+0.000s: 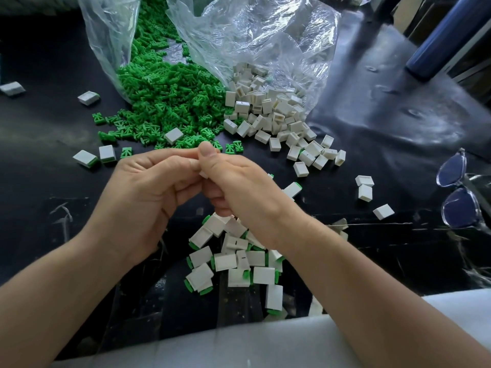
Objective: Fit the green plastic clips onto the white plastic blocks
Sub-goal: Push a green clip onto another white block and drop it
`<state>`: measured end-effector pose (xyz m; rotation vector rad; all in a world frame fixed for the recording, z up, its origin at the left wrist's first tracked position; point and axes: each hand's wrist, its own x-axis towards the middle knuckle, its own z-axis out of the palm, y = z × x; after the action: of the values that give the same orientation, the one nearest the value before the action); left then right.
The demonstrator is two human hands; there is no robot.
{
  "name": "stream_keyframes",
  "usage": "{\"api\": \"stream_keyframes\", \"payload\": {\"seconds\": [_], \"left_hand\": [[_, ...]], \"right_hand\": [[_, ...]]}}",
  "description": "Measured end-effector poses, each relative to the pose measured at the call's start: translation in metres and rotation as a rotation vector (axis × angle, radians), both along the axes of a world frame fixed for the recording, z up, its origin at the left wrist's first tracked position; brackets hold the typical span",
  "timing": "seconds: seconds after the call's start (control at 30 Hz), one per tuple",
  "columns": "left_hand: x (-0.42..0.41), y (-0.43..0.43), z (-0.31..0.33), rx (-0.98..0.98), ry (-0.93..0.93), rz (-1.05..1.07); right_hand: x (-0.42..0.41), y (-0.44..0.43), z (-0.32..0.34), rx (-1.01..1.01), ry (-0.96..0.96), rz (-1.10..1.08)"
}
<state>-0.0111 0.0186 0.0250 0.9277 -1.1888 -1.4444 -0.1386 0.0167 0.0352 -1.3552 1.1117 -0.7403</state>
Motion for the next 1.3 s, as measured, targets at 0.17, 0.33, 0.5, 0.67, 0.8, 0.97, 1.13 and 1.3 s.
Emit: {"api": "stream_keyframes", "payload": {"seconds": [0.17, 0.33, 0.5, 0.67, 0.8, 0.97, 1.13, 1.3], "left_hand": [[0.001, -0.003, -0.002, 0.008, 0.003, 0.031], [0.002, 0.0, -0.001, -0.046, -0.175, 0.075], [-0.006, 0.011, 0.005, -0.056, -0.271, -0.117], [-0.003, 0.008, 0.004, -0.016, -0.3, -0.05], [-0.004, 0.008, 0.004, -0.004, -0.306, -0.069], [-0.004, 0.007, 0.003, 0.024, -0.287, -0.054], [-0.004, 0.007, 0.004, 0.023, -0.284, -0.054], [-0.004, 0.006, 0.004, 0.021, -0.283, -0.058]], "right_hand": [[-0.009, -0.009, 0.001, -0.017, 0.169, -0.015], [-0.026, -0.024, 0.002, -0.231, 0.41, -0.211], [-0.037, -0.043, -0.015, -0.464, 0.796, -0.334], [-0.035, -0.052, -0.022, -0.515, 0.973, -0.184], [-0.038, -0.055, -0.025, -0.502, 1.037, -0.106], [-0.039, -0.053, -0.023, -0.581, 1.077, -0.156], [-0.038, -0.048, -0.02, -0.548, 1.026, -0.111], [-0.037, -0.044, -0.019, -0.517, 1.015, -0.067]]}}
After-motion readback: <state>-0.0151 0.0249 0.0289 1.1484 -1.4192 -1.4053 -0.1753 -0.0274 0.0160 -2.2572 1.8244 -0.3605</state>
